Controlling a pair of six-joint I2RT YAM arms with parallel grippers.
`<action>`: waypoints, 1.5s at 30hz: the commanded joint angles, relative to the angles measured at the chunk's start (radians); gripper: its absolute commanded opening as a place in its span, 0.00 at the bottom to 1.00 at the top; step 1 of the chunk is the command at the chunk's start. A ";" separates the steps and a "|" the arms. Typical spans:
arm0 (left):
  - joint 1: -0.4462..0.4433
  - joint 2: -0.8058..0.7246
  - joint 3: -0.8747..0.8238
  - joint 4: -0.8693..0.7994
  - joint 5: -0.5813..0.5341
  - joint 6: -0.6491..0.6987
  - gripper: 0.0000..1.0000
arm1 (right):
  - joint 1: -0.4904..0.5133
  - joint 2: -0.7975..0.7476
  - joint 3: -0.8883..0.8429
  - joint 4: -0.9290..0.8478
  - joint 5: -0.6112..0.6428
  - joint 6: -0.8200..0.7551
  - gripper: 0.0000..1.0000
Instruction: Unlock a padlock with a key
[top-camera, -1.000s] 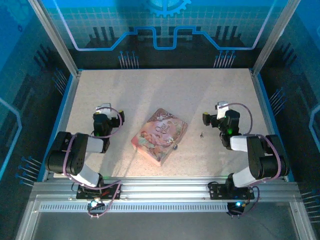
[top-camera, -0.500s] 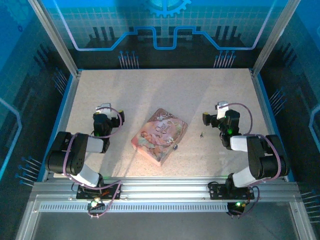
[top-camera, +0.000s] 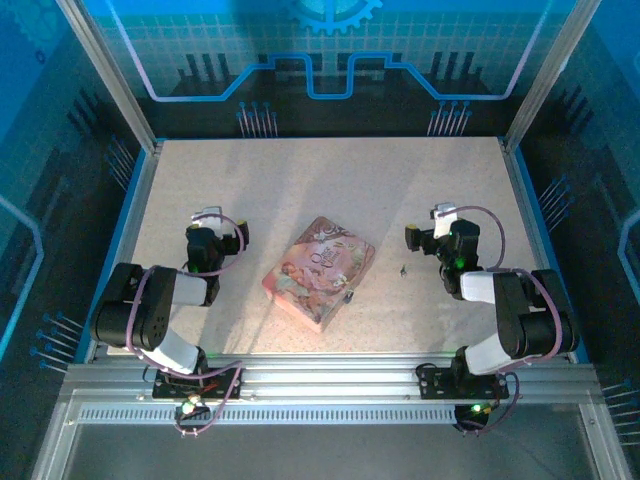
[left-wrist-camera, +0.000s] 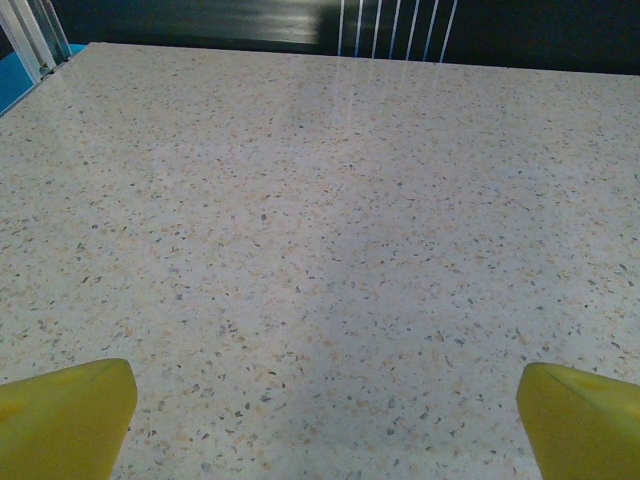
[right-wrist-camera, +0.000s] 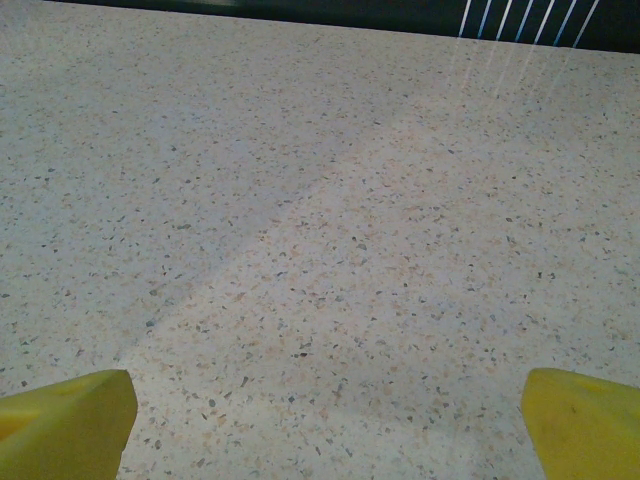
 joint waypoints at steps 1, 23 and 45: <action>0.006 -0.002 0.015 0.004 -0.006 0.002 0.99 | 0.010 0.008 0.020 0.008 0.004 -0.007 1.00; -0.012 -0.264 -0.015 -0.144 -0.051 0.009 0.99 | -0.019 -0.193 0.010 -0.157 -0.018 0.036 1.00; -0.211 -0.738 0.361 -1.587 0.213 -0.859 0.99 | 0.208 -0.279 0.262 -0.690 -0.497 0.393 1.00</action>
